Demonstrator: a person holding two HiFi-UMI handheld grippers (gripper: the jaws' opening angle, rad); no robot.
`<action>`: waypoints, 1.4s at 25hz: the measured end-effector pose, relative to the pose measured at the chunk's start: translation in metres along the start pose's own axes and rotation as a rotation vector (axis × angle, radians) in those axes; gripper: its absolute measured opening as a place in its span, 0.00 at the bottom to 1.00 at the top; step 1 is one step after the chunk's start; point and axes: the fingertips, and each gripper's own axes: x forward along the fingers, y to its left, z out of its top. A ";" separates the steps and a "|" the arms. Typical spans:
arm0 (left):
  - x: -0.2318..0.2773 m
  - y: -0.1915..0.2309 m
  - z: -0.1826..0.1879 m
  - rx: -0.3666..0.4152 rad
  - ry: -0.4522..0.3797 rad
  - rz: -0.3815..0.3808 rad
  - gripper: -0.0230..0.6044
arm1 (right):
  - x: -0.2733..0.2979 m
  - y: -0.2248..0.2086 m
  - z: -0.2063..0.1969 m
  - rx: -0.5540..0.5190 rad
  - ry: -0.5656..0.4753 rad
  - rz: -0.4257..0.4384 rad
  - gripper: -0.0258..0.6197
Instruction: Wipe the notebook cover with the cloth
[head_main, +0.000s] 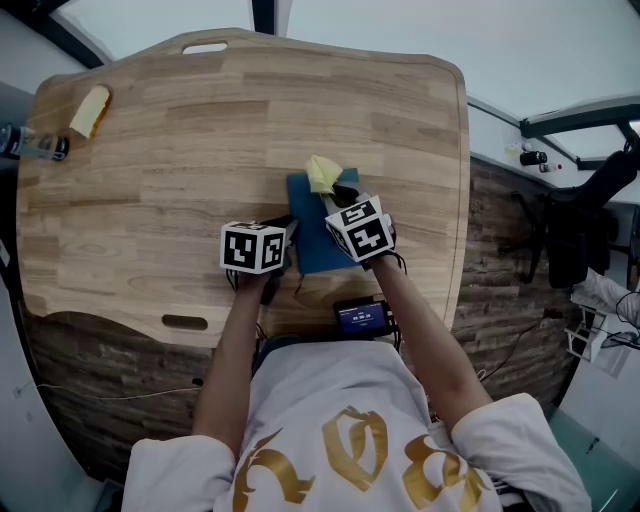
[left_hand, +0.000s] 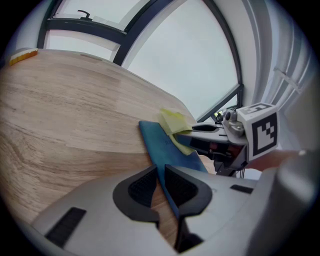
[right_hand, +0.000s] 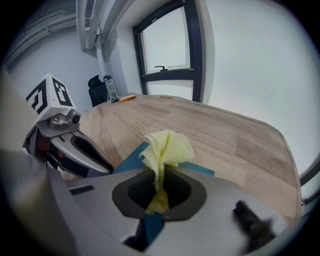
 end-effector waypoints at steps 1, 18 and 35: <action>0.000 0.000 0.000 0.000 0.000 0.000 0.13 | 0.001 0.003 0.001 -0.012 0.003 0.007 0.10; 0.000 0.000 0.000 -0.005 0.001 -0.005 0.13 | 0.000 0.052 -0.008 -0.093 0.033 0.199 0.10; -0.001 -0.001 0.005 -0.003 -0.014 0.004 0.13 | -0.019 0.070 -0.035 -0.075 0.046 0.263 0.10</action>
